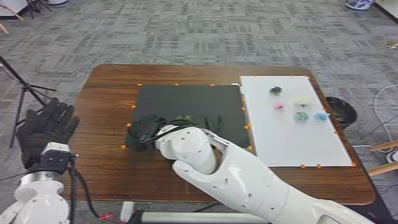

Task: Arrange flowers

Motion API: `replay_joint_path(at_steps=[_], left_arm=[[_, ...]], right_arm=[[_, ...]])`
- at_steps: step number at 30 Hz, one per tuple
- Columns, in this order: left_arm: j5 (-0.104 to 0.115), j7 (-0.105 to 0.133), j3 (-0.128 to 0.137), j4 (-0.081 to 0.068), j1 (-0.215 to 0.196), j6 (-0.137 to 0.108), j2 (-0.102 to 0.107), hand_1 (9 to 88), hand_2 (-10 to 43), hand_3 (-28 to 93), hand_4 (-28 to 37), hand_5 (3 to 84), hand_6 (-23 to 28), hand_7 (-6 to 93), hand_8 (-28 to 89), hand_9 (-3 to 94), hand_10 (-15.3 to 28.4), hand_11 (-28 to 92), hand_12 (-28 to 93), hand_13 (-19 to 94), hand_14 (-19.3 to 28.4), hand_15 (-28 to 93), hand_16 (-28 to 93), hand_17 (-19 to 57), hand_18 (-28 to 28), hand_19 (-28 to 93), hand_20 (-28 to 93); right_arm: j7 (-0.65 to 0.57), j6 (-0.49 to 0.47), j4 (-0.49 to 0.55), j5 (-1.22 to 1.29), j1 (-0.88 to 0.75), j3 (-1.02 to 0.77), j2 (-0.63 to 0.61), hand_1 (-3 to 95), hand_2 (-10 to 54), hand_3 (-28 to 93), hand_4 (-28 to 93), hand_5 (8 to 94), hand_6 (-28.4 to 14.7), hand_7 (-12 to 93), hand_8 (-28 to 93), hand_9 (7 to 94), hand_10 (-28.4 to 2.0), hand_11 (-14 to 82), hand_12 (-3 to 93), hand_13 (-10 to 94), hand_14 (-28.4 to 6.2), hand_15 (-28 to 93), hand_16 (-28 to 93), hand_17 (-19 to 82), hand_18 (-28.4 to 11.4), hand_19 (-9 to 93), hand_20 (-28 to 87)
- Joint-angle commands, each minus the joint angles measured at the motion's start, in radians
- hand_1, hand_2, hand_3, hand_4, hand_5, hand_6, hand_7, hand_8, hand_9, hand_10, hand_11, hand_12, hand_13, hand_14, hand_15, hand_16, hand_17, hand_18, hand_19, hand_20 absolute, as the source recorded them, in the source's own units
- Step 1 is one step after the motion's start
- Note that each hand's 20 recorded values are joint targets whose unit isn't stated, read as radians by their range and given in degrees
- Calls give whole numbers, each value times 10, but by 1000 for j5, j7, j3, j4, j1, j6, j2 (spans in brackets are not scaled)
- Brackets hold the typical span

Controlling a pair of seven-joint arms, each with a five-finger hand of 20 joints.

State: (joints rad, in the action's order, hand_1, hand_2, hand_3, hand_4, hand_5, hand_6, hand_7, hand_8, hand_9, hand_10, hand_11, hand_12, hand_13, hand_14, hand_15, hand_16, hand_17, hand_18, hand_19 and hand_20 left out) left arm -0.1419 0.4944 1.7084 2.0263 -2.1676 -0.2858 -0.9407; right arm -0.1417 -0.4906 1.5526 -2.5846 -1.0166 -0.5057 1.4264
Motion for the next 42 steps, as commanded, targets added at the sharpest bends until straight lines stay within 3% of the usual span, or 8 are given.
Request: replay_joint_path(at_steps=[1,11,16,23,28,32,39,42], left_arm=[[0,-1,-4,5,-11,1,2,230,182,709,-283,431,70,128,-99,350,138,204,80,260,126,256,-57,-48,109,245,113],[-9,-21,-6,6,-14,9,-5,229,181,709,-283,431,70,129,-99,349,139,206,81,257,132,262,-57,-48,109,244,113],[-36,-56,-53,12,19,4,39,232,182,704,-283,430,68,128,-100,348,138,200,77,257,124,248,-61,-47,109,241,111],[-46,-29,-78,20,56,8,70,230,183,705,-283,428,69,119,-99,338,137,189,69,250,112,223,-66,-45,107,238,109],[-52,-30,-61,11,76,0,70,230,183,704,-283,426,68,115,-98,333,136,185,67,246,109,216,-63,-44,105,238,108],[-73,-34,-53,-11,58,84,73,229,179,700,-283,413,64,105,-97,316,130,170,61,235,103,199,-65,-41,101,228,104],[-78,-41,-77,-21,89,56,64,229,177,689,-283,400,58,95,-92,294,120,153,59,217,89,160,-57,-38,95,203,102],[-90,-40,-101,-61,135,118,65,227,173,695,-283,399,57,94,-92,285,118,149,59,206,84,150,-57,-36,93,197,102]], right_arm=[[-30,83,43,56,14,3,-13,403,27,861,-203,504,-18,161,-118,485,-153,150,129,630,-124,804,303,279,-235,765,349],[-103,108,141,148,-50,-78,-43,392,-37,864,-204,483,-8,183,-130,465,-172,137,139,621,-124,801,309,276,-236,759,334],[-128,324,233,259,-138,-190,-145,366,-52,846,-209,461,-38,162,-118,454,-176,137,141,611,-129,797,301,273,-236,761,329],[-194,477,326,318,-241,-319,-266,359,-61,839,-216,468,-40,154,-112,462,-173,137,139,609,-127,792,290,276,-236,766,331],[-258,503,330,305,-282,-428,-315,361,-63,837,-216,485,-39,156,-114,484,-170,142,138,610,-126,786,283,279,-236,765,330],[-314,506,292,322,-291,-495,-367,359,-68,832,-217,481,-44,146,-113,482,-172,139,137,612,-127,783,283,279,-237,766,331],[-398,486,316,253,-437,-660,-472,366,-76,830,-219,496,-46,145,-110,501,-170,143,138,619,-127,778,279,282,-239,767,332],[-456,475,340,235,-529,-747,-496,379,-87,827,-221,496,-46,143,-110,501,-170,142,137,620,-126,776,281,282,-239,766,332]])
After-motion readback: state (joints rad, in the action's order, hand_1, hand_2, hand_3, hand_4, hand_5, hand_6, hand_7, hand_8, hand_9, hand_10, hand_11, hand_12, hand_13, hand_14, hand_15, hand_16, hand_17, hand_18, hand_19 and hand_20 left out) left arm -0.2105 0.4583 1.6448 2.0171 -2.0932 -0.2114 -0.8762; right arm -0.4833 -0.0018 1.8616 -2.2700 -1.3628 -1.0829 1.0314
